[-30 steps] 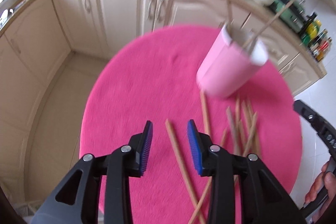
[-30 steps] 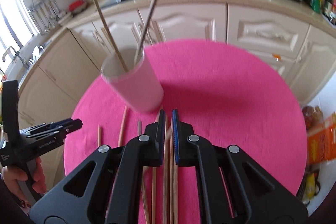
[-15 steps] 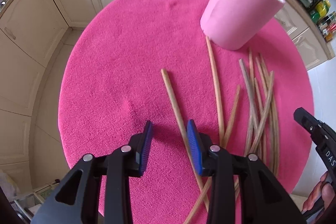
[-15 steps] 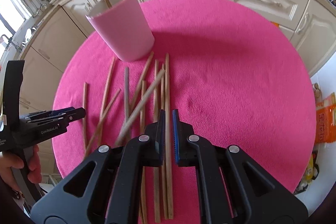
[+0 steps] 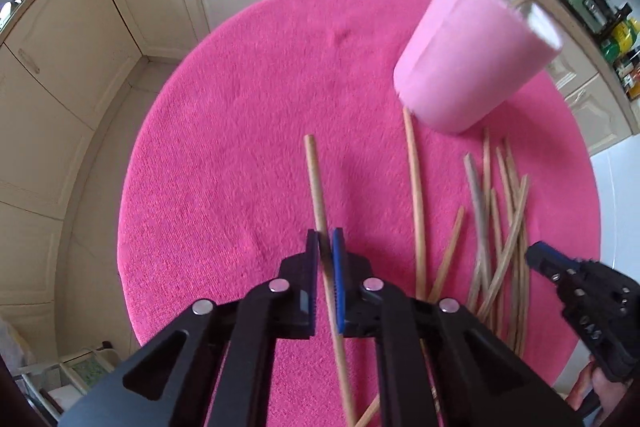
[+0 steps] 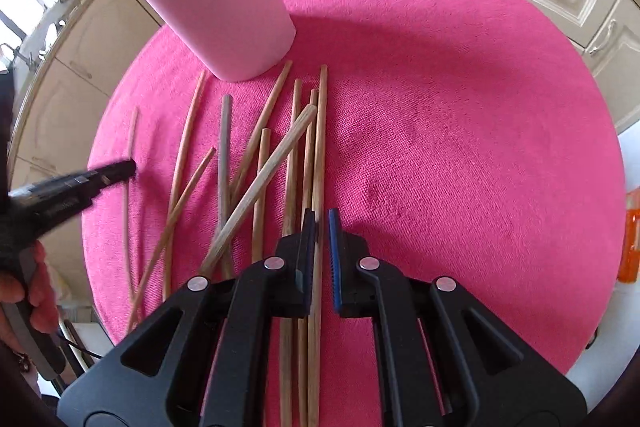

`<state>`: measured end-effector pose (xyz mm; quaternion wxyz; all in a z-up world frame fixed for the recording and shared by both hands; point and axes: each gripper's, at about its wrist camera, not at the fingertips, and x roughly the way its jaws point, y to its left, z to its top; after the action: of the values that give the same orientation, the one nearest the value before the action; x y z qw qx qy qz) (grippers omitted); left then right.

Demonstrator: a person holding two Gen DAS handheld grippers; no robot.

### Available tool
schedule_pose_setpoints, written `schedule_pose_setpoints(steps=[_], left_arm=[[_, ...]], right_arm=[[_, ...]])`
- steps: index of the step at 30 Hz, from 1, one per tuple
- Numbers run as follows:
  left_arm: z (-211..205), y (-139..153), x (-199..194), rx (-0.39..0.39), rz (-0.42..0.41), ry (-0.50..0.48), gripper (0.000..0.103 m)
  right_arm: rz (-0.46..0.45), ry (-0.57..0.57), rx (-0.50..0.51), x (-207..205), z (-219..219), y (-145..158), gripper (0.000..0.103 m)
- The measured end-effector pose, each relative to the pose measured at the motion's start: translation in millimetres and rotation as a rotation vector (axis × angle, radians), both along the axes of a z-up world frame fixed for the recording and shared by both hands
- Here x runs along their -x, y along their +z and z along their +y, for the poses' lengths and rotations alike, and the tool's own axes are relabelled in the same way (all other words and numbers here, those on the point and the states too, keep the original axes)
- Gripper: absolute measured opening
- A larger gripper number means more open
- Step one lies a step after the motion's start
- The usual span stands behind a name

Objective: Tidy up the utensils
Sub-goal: 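Lower the left gripper to grasp another chopstick while the right gripper grasps one too, then raise the left gripper's chopstick upright above the cup while the right gripper raises its own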

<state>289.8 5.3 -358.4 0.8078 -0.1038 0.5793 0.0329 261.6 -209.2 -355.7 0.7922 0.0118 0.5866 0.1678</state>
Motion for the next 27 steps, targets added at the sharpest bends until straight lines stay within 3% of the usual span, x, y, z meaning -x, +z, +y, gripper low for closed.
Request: schedule_pose_setpoints(steps=[5,15,20,27], left_arm=[[4,26,0,-0.003,-0.098,0.011,0.006],[9,61,-5,0.015,-0.208,0.011,0.006],[11,86,-2,0.027,-0.278,0.008,0.006],[15,123,0,0.049,-0.388,0.024,0.006]], right_arm=[[0.013,0.018,0.037,-7,8,-1,0.008],[0.061,0.022,0.099,-29,22,-5,0.008],[0.046,-0.034,0.007,-32,-2,2,0.007],[-0.111,-0.153,-0.195,-28,-44,49,0.007]])
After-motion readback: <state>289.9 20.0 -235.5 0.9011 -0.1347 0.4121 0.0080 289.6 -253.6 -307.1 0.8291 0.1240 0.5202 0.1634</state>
